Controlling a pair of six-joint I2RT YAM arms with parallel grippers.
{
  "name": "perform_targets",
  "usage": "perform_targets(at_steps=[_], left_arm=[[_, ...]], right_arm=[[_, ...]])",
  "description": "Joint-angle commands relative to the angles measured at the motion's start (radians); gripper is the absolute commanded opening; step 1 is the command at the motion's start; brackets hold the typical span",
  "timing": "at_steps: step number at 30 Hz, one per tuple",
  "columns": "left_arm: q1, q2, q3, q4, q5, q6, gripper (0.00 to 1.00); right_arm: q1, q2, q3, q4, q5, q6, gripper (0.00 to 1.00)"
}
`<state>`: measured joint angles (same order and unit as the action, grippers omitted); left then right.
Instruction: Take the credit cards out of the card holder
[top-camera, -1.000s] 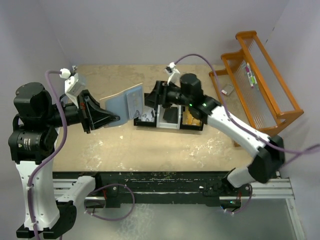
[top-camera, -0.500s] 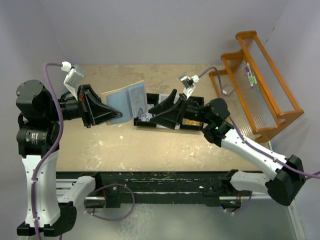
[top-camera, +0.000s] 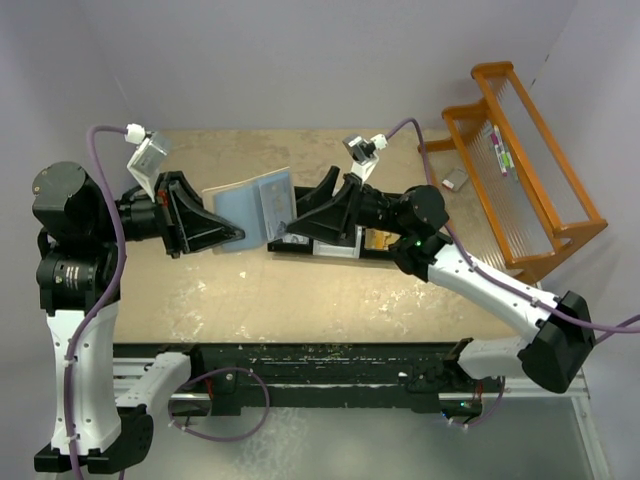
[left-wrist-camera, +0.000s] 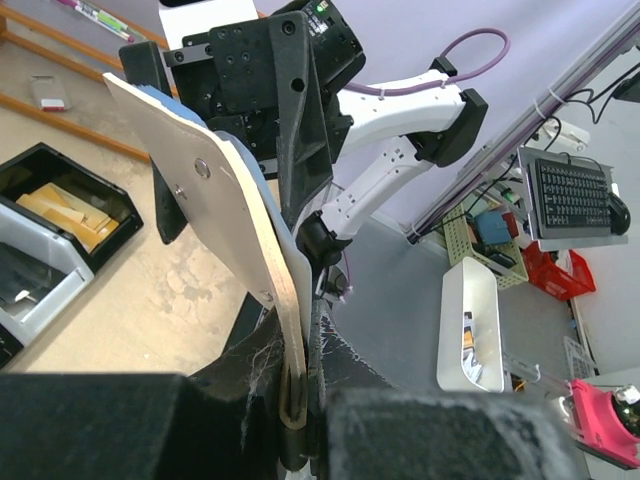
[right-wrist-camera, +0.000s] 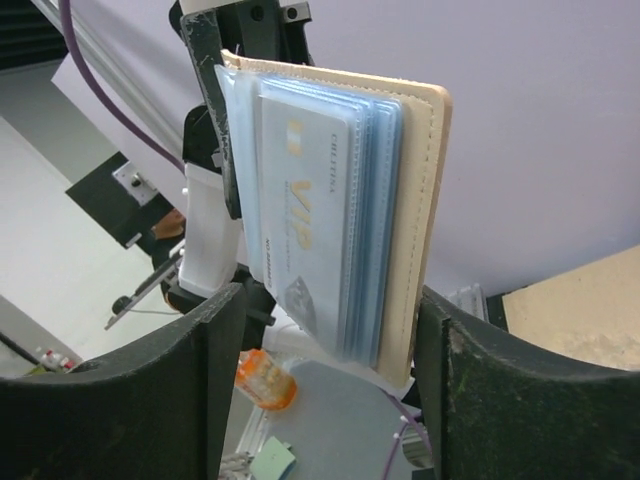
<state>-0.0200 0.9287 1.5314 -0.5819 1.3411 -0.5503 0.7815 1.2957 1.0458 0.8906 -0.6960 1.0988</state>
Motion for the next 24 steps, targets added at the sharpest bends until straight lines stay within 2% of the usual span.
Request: perform_targets(at_steps=[1, 2, 3, 5, 6, 8, 9, 11, 14, 19, 24], left_arm=[[0.002, -0.008, -0.01, 0.046, 0.019, -0.007, 0.0], [0.002, -0.008, -0.014, 0.031, 0.014, 0.01, 0.0], [0.002, -0.007, -0.015, 0.007, 0.007, 0.036, 0.05], [0.002, 0.0, -0.013, -0.078, -0.022, 0.147, 0.26], [0.002, 0.006, -0.01, -0.14, -0.076, 0.207, 0.4], [0.002, 0.021, 0.006, -0.268, -0.183, 0.335, 0.6], [0.002, 0.03, 0.012, -0.321, -0.217, 0.399, 0.69], [0.002, 0.038, 0.018, -0.399, -0.272, 0.511, 0.83], [0.002, 0.029, 0.021, -0.458, -0.33, 0.625, 0.93], [0.002, 0.011, 0.038, -0.504, -0.341, 0.742, 0.97], [0.002, 0.005, 0.019, -0.471, -0.337, 0.731, 0.98]], right_arm=[[0.016, -0.003, 0.057, 0.093, -0.017, 0.033, 0.59], [0.016, -0.003, 0.057, 0.095, -0.022, 0.037, 0.53], [0.016, -0.006, 0.057, 0.096, -0.025, 0.038, 0.44], [0.016, -0.018, 0.056, 0.08, -0.032, 0.028, 0.22], [0.016, -0.026, 0.057, 0.036, -0.042, 0.024, 0.13], [0.015, -0.047, 0.066, -0.06, -0.075, -0.022, 0.0], [0.012, -0.059, 0.084, -0.148, -0.076, -0.074, 0.0], [0.012, -0.068, 0.167, -0.425, -0.052, -0.233, 0.0], [0.013, -0.041, 0.311, -0.785, 0.004, -0.485, 0.0], [0.015, 0.049, 0.462, -1.148, -0.011, -0.72, 0.0], [0.073, 0.129, 0.547, -1.339, 0.06, -0.839, 0.0]])
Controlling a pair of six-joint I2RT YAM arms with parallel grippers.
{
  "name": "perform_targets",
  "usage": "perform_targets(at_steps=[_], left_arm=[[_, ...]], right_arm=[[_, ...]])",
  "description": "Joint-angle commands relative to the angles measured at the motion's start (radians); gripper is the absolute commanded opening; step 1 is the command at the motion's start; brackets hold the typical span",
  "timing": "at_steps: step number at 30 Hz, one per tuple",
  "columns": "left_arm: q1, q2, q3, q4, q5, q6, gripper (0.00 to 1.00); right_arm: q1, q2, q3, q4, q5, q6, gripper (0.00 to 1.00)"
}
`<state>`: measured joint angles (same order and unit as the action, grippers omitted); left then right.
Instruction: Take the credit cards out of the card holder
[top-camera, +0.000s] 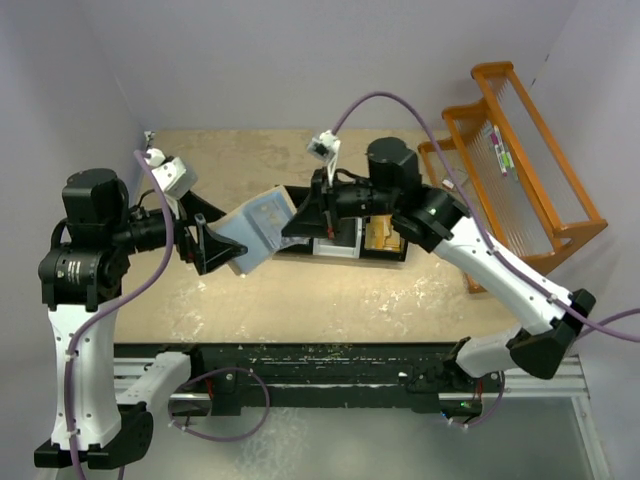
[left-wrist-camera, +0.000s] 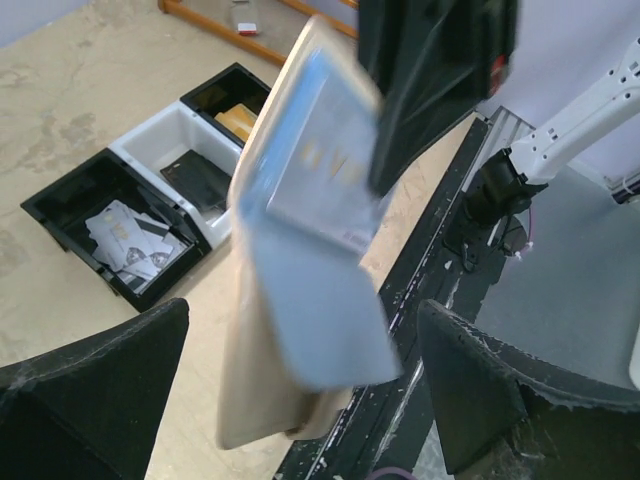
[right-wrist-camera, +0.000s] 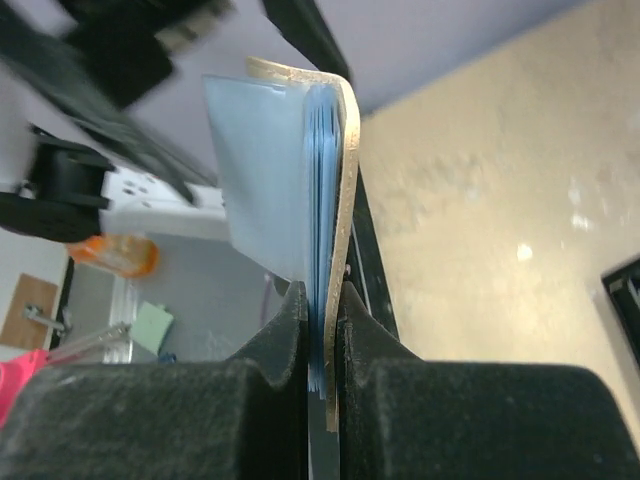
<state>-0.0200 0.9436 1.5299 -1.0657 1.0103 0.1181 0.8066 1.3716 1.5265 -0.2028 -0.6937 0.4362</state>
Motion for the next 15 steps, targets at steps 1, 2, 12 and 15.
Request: perform_targets(at_steps=[1, 2, 12, 15], left_arm=[[0.002, -0.008, 0.017, 0.018, 0.003, 0.06, 0.98], [0.001, -0.005, 0.007, 0.019, 0.018, 0.06, 0.97], [0.002, 0.003, -0.057, -0.038, 0.054, 0.143, 0.92], [0.002, 0.022, -0.055, -0.08, 0.137, 0.153, 0.89]], right_arm=[[0.061, 0.069, 0.084, -0.271, 0.071, -0.196, 0.0], [0.084, 0.087, 0.106, -0.297, 0.084, -0.215, 0.0], [0.16, 0.154, 0.23, -0.406, 0.071, -0.343, 0.0], [0.167, 0.176, 0.254, -0.417, 0.05, -0.361, 0.0]])
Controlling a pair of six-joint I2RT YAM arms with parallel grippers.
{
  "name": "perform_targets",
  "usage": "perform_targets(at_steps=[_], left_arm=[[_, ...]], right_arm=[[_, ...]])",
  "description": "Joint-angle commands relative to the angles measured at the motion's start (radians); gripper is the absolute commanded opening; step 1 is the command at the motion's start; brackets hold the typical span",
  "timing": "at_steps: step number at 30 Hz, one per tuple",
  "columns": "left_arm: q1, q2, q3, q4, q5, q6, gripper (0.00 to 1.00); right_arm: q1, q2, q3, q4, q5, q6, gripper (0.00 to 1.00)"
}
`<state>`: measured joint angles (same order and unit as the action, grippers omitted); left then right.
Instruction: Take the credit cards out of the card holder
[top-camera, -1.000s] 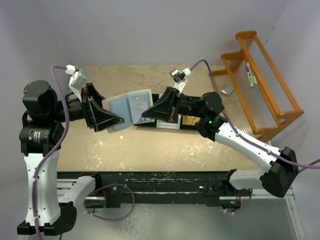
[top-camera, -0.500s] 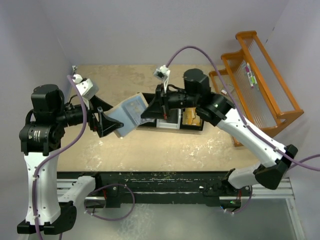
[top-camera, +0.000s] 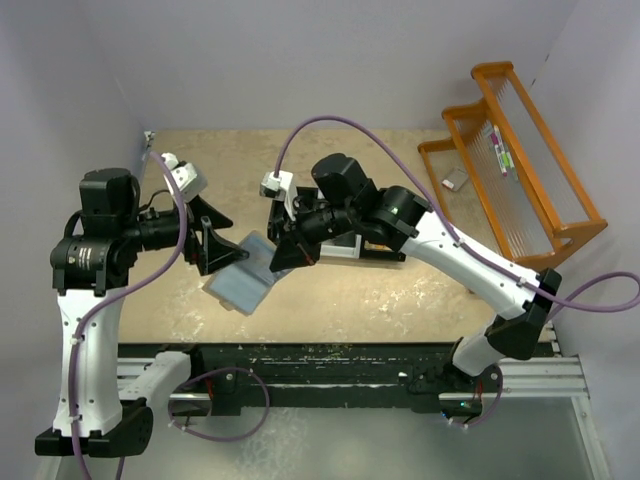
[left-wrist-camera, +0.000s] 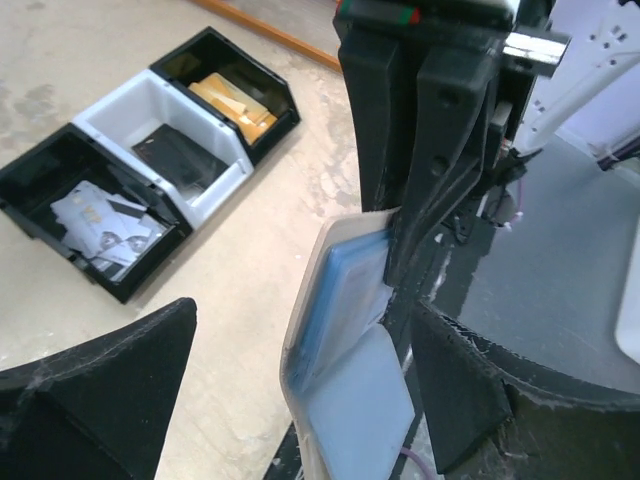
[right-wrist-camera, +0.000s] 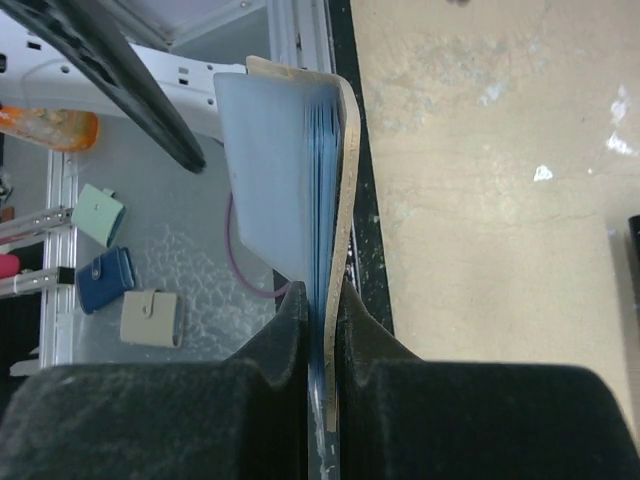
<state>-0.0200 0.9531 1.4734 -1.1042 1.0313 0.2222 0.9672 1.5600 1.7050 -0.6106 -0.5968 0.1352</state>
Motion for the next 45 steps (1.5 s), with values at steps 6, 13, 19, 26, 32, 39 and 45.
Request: perform_targets(at_steps=[6, 13, 19, 26, 32, 39, 45], left_arm=[[0.002, 0.049, -0.012, -0.127, 0.257, 0.076, 0.76], [0.002, 0.056, -0.057, -0.135, 0.279, 0.08, 0.44], [0.002, 0.056, -0.066, -0.13, 0.28, 0.065, 0.16], [0.002, 0.042, -0.047, 0.001, 0.286, -0.112, 0.0], [0.002, -0.036, -0.07, 0.377, 0.28, -0.519, 0.0], [0.002, -0.073, -0.126, 0.629, 0.251, -0.803, 0.0], [0.002, -0.087, -0.164, 0.729, 0.247, -0.915, 0.0]], right_arm=[[0.011, 0.02, 0.127, -0.026, -0.086, -0.081, 0.0], [0.019, 0.061, 0.191, -0.039, -0.113, -0.09, 0.0], [0.028, 0.08, 0.196, -0.034, -0.105, -0.068, 0.06], [-0.077, -0.097, -0.126, 0.444, -0.07, 0.244, 0.59], [-0.114, -0.339, -0.705, 1.352, 0.136, 0.761, 0.69], [-0.065, -0.325, -0.774, 1.605, 0.182, 0.879, 0.77], [-0.039, -0.295, -0.747, 1.651, 0.161, 0.884, 0.74]])
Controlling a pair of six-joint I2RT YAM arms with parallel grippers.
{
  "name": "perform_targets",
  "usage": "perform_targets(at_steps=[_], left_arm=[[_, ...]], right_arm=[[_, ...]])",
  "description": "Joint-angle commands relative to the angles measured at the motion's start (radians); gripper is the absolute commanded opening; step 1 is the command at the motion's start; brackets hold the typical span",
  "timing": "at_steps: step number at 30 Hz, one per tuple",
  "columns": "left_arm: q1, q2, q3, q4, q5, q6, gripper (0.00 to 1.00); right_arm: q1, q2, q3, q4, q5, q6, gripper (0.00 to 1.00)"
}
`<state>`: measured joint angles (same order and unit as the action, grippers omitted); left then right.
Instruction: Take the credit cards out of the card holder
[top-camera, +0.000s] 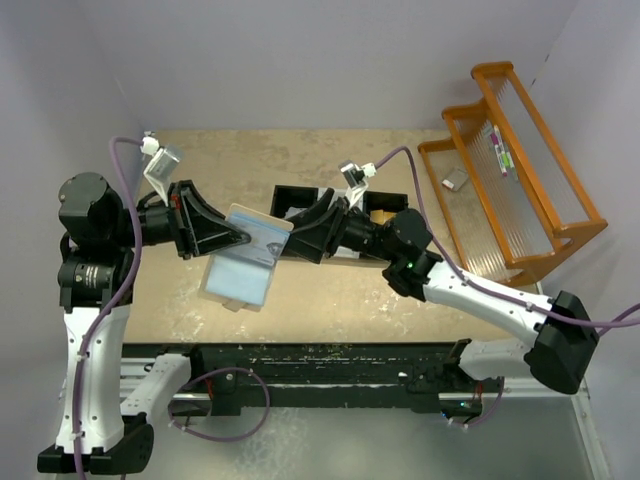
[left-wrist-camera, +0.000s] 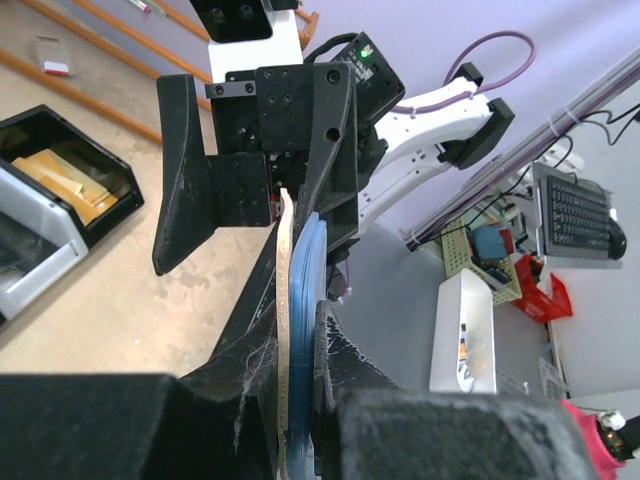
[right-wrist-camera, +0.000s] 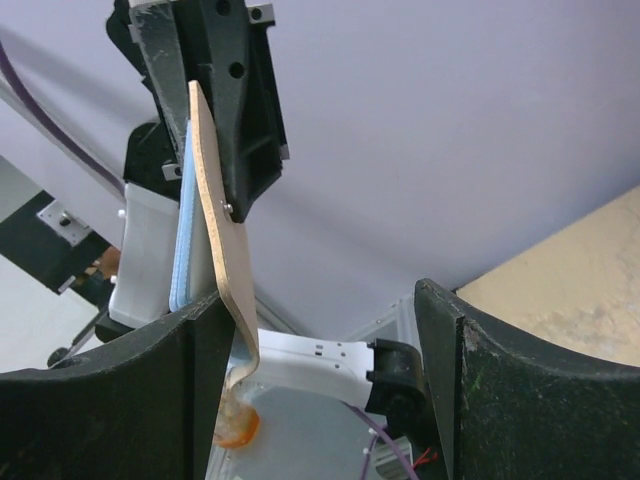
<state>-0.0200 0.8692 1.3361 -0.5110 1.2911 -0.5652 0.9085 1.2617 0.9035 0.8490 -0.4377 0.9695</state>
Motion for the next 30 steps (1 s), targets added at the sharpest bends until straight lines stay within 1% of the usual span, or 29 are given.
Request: perform_targets(at_steps=[1, 4, 6, 11, 15, 19, 20, 22, 25, 30], left_arm=[[0.002, -0.004, -0.028, 0.142, -0.015, -0.138, 0.0], [0.002, 0.0, -0.029, 0.175, -0.016, -0.175, 0.0], [0.002, 0.003, -0.026, 0.212, -0.009, -0.211, 0.0], [0.002, 0.015, 0.008, 0.252, -0.004, -0.26, 0.0], [0.002, 0.022, 0.036, 0.264, -0.006, -0.269, 0.0], [0.001, 0.022, 0.023, 0.27, -0.007, -0.267, 0.0], [0.002, 0.022, 0.017, 0.27, -0.008, -0.265, 0.0], [0.002, 0.02, 0.007, 0.27, -0.007, -0.262, 0.0], [0.002, 0.016, -0.004, 0.27, -0.012, -0.262, 0.0], [0.002, 0.011, -0.014, 0.261, -0.014, -0.249, 0.0]], right_arm=[[0.024, 0.011, 0.053, 0.214, -0.014, 0.053, 0.74], [0.026, 0.02, 0.033, 0.213, -0.021, 0.06, 0.74], [0.026, 0.005, 0.005, 0.182, -0.026, 0.057, 0.75], [0.021, -0.071, -0.077, 0.142, -0.008, 0.031, 0.79], [0.017, -0.113, -0.123, 0.133, -0.016, 0.011, 0.81], [0.018, -0.118, -0.128, 0.19, -0.044, 0.016, 0.82], [0.017, -0.113, -0.114, 0.22, -0.046, 0.018, 0.82], [0.019, -0.095, -0.082, 0.228, -0.053, 0.024, 0.82], [0.021, -0.057, -0.046, 0.267, -0.039, 0.052, 0.79], [0.029, 0.022, 0.037, 0.282, -0.055, 0.087, 0.67]])
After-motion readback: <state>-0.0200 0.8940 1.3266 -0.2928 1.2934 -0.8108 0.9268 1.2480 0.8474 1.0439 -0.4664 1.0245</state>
